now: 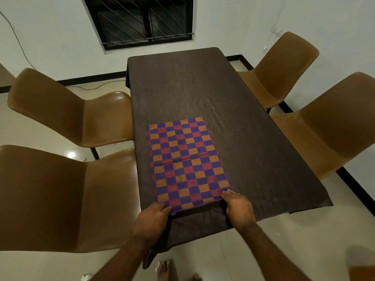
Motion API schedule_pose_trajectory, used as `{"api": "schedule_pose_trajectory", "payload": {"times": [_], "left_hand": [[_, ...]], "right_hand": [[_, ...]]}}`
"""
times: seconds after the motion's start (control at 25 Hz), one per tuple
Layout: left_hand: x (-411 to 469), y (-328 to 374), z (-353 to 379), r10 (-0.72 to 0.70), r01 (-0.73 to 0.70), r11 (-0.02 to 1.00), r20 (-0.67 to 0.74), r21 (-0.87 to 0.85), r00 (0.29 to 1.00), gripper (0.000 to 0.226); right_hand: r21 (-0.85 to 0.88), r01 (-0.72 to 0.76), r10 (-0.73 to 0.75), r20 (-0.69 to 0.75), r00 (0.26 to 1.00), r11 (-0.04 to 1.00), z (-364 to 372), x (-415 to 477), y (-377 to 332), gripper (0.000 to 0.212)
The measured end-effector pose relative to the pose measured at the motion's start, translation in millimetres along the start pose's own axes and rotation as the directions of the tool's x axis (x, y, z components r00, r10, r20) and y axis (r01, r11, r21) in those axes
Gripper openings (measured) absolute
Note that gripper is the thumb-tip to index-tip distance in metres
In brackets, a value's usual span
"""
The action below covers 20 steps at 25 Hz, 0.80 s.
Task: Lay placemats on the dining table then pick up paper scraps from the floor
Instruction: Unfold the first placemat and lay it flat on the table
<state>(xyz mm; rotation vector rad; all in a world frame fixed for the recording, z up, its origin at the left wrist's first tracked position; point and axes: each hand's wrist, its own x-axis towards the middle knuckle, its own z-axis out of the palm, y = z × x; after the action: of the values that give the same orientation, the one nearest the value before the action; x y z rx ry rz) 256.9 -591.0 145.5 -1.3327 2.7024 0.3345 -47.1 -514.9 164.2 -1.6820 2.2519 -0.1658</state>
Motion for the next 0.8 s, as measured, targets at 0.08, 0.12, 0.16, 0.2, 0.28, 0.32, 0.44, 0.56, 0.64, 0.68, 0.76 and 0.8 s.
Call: {"api": "schedule_pose_trajectory", "payload": {"times": [0.08,0.12,0.16,0.2,0.28,0.32,0.44,0.56,0.64,0.68,0.76,0.8], "left_hand": [[-1.3,0.0,3.3,0.038,-0.038,0.999,-0.009,-0.008,0.999,0.024],[-1.5,-0.3,4.0,0.046,-0.047,0.999,-0.012,-0.015,0.999,0.021],[-1.3,-0.5,3.8,0.053,-0.053,0.999,-0.015,-0.013,0.998,0.019],[-1.0,-0.8,3.0,0.059,-0.059,0.998,-0.005,-0.006,0.998,0.018],[0.8,-0.5,-1.6,0.074,-0.073,0.997,0.050,-0.018,0.996,0.023],[3.0,-0.6,-4.5,0.086,-0.084,0.996,0.083,-0.024,0.993,0.028],[12.2,0.0,-16.2,0.112,-0.109,0.994,0.162,-0.026,0.980,0.040],[25.6,9.4,-28.7,0.131,-0.129,0.991,0.201,-0.023,0.971,0.042],[39.7,24.3,-36.4,0.143,-0.140,0.990,0.135,-0.032,0.980,0.041],[48.9,33.7,-39.8,0.150,-0.146,0.988,0.087,-0.043,0.985,0.044],[69.2,58.0,-47.1,0.191,-0.190,0.981,0.016,-0.034,0.981,0.055],[80.5,71.1,-50.1,0.220,-0.220,0.975,-0.003,-0.019,0.975,0.061]], "right_hand": [[-0.045,-0.004,0.006,0.038,0.999,0.999,6.3,-4.3,1.9,0.034],[-0.048,-0.003,0.006,0.059,0.998,0.999,9.0,-5.5,3.8,0.038],[-0.048,0.004,-0.001,0.073,0.997,0.999,10.3,-6.5,5.7,0.041],[-0.051,0.016,-0.012,0.085,0.996,0.999,11.2,-7.0,7.0,0.044],[-0.051,0.024,-0.019,0.103,0.995,0.998,12.4,-8.2,8.4,0.046],[-0.047,0.021,-0.016,0.102,0.995,0.999,13.5,-8.5,8.9,0.046],[-0.021,0.004,-0.002,0.098,0.995,1.000,16.5,-8.6,8.2,0.047],[-0.021,-0.009,0.010,0.076,0.997,1.000,17.1,-11.3,6.3,0.045],[-0.022,-0.044,0.045,0.029,0.999,0.999,16.9,-16.7,8.2,0.044],[-0.008,-0.073,0.073,-0.004,0.997,0.997,16.9,-20.2,10.1,0.045],[0.027,-0.144,0.145,-0.071,0.987,0.989,14.5,-31.6,16.9,0.049],[0.036,-0.188,0.191,-0.100,0.976,0.981,11.9,-37.8,21.5,0.049]]}}
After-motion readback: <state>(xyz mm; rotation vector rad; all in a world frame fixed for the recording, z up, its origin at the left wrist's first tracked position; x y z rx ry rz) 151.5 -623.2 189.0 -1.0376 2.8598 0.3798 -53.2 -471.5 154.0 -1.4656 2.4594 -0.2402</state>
